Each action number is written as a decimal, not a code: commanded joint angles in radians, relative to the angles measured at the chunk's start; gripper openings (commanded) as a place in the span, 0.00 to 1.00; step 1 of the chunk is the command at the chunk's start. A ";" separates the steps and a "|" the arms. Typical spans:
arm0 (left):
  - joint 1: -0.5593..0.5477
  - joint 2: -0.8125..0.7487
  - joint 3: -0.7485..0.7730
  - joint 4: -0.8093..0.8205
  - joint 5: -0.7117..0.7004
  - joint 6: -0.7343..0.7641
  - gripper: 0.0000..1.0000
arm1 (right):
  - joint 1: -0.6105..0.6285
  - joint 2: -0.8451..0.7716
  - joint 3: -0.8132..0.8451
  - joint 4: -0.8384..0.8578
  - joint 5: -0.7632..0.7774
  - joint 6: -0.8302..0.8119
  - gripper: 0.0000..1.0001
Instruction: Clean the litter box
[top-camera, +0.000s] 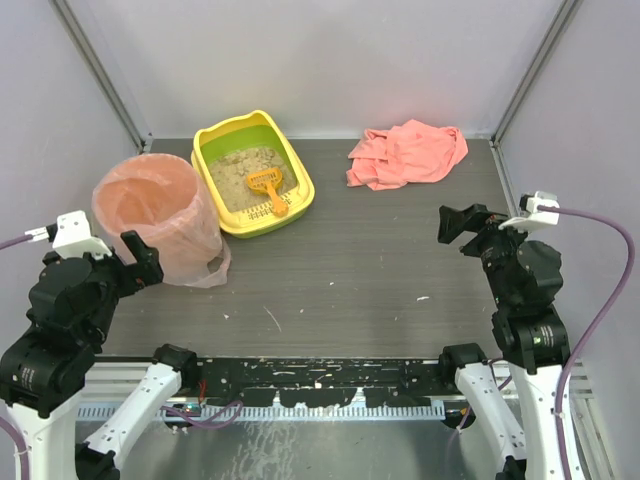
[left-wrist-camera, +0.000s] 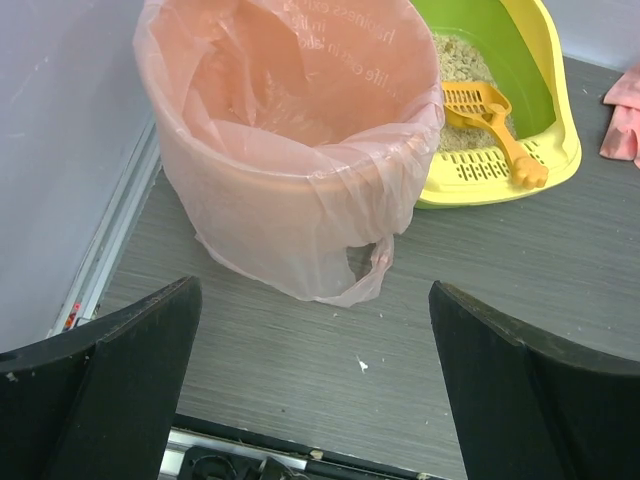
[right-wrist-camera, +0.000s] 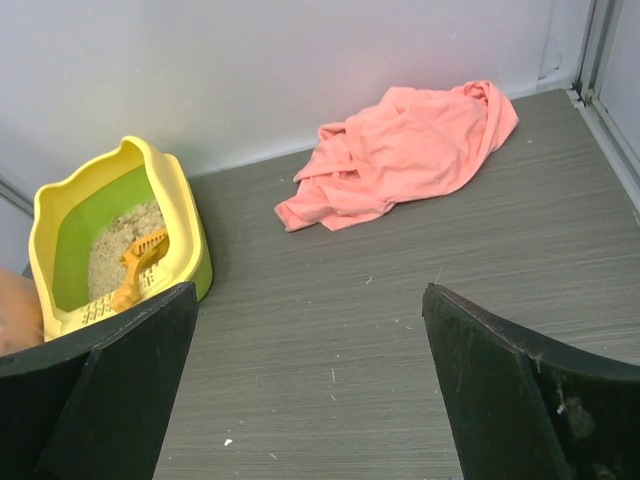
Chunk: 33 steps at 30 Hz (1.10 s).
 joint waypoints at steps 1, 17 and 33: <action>0.006 -0.017 0.002 0.057 -0.021 0.004 0.98 | -0.006 0.025 -0.005 0.038 -0.003 0.009 1.00; -0.092 -0.029 -0.051 0.149 0.043 0.104 0.98 | -0.004 0.241 -0.006 0.049 -0.279 0.021 1.00; -0.189 -0.068 -0.106 0.195 0.004 0.084 0.98 | 0.425 0.868 0.085 0.486 -0.027 0.220 0.97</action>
